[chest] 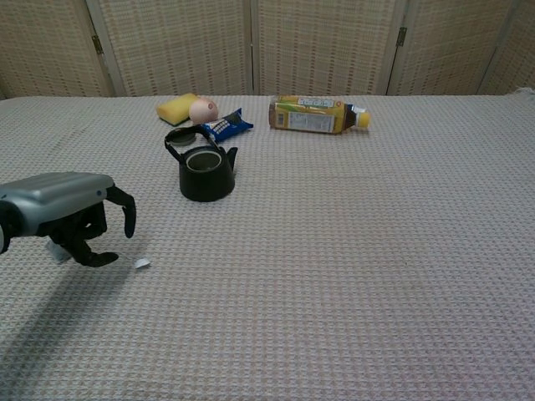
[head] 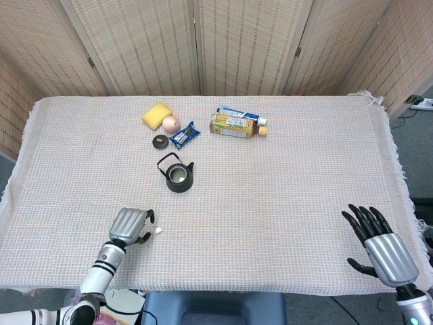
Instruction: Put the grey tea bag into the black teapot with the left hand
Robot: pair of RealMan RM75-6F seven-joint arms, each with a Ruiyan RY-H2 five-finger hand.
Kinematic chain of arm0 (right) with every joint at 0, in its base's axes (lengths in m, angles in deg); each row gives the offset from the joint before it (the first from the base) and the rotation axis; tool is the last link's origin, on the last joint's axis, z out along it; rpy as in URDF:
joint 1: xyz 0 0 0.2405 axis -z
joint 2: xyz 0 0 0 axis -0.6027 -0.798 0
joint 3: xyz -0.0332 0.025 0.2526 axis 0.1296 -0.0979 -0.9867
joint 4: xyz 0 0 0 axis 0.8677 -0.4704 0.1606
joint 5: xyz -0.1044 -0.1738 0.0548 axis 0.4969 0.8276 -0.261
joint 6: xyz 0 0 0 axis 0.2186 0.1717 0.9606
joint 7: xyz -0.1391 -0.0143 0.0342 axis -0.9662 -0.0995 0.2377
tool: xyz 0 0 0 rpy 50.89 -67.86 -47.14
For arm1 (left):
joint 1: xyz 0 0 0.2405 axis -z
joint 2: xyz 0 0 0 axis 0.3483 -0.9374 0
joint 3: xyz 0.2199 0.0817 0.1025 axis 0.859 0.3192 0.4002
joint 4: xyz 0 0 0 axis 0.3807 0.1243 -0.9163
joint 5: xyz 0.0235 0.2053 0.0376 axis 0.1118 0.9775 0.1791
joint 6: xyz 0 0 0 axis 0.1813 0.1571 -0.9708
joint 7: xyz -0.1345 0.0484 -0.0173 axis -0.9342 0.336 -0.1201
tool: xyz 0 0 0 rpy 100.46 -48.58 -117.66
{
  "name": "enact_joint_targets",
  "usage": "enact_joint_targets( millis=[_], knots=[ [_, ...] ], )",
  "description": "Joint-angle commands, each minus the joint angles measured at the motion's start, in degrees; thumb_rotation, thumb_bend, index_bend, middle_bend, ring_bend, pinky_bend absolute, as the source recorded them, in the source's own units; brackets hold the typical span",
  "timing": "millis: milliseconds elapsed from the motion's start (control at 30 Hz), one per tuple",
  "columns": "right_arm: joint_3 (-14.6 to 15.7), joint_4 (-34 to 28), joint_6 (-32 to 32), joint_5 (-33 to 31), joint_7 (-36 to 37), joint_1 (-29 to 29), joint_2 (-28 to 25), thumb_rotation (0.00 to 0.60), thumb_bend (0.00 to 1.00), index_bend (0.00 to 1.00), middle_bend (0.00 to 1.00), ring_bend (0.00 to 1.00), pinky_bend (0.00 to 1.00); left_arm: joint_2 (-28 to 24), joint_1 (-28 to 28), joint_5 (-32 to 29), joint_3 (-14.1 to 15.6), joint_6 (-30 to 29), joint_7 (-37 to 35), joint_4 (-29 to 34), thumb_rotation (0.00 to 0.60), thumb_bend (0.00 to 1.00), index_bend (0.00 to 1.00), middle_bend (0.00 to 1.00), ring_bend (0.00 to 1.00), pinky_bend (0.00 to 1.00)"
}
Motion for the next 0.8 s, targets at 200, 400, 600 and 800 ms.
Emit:
enact_joint_targets(
  millis=[200, 400, 600, 800],
  knots=[
    [-0.1, -0.2, -0.7, -0.3, -0.5, -0.3, 0.2, 0.600, 0.07, 0.00, 0.00, 0.00, 0.00, 1.3, 0.9, 0.0, 1.6, 0.1, -3.0, -4.0, 0.600, 0.35, 0.48, 1.00, 1.00, 1.00],
    [0.0, -0.2, -0.8, -0.2, -0.2, -0.5, 0.1, 0.600, 0.07, 0.00, 0.00, 0.00, 0.00, 3.1, 1.9, -0.9, 2.7, -0.6, -1.5, -3.8, 0.600, 0.35, 0.47, 1.00, 1.00, 1.00],
    [0.4, 0.0, -0.1, 0.8, 0.6, -0.3, -0.3, 0.600, 0.07, 0.00, 0.00, 0.00, 0.00, 5.0, 2.8, -2.0, 3.4, -1.8, 0.4, -3.8, 0.600, 0.35, 0.47, 1.00, 1.00, 1.00],
    [0.5, 0.3, 1.0, 1.1, 0.9, 0.2, -0.4, 0.600, 0.07, 0.00, 0.00, 0.00, 0.00, 5.6, 3.6, -3.2, 3.4, -1.5, 0.2, -5.7, 0.600, 0.35, 0.48, 1.00, 1.00, 1.00]
  ],
)
